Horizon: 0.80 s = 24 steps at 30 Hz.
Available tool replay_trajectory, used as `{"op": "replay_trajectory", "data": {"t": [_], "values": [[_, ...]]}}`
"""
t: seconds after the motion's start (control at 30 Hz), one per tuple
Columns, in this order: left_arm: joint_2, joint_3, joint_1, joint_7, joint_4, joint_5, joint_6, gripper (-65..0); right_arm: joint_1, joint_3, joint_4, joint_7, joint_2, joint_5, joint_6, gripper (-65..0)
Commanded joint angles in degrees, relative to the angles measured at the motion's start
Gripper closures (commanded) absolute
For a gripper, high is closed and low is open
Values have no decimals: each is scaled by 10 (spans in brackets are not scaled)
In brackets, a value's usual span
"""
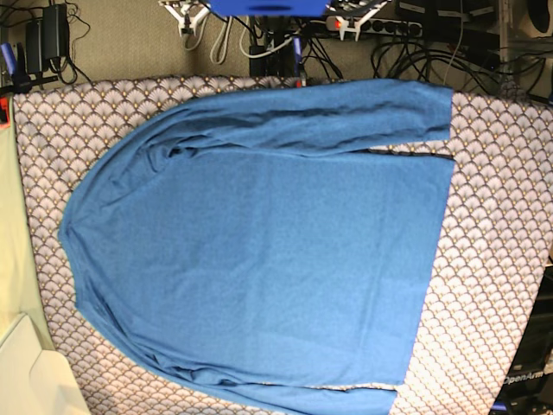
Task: Fold the T-shirt properly
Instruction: 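Move both grippers from rest toward the blue shirt's hem edge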
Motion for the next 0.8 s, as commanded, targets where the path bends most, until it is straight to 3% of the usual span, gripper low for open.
{"op": "replay_trajectory", "data": {"t": [0.0, 0.07, 0.23, 0.77], "values": [[1, 1, 4, -2, -1, 1, -3, -4, -8, 2, 16, -3, 0, 0, -7, -15], [1, 1, 4, -2, -1, 1, -6, -4, -18, 2, 45, -15, 0, 1, -8, -15], [1, 1, 4, 1, -1, 0, -68, -4, -24, 2, 67, -34, 0, 1, -8, -15], [-7, -1, 16, -3, -1, -1, -69, -3, -25, 2, 67, -32, 1, 1, -8, -15]]}}
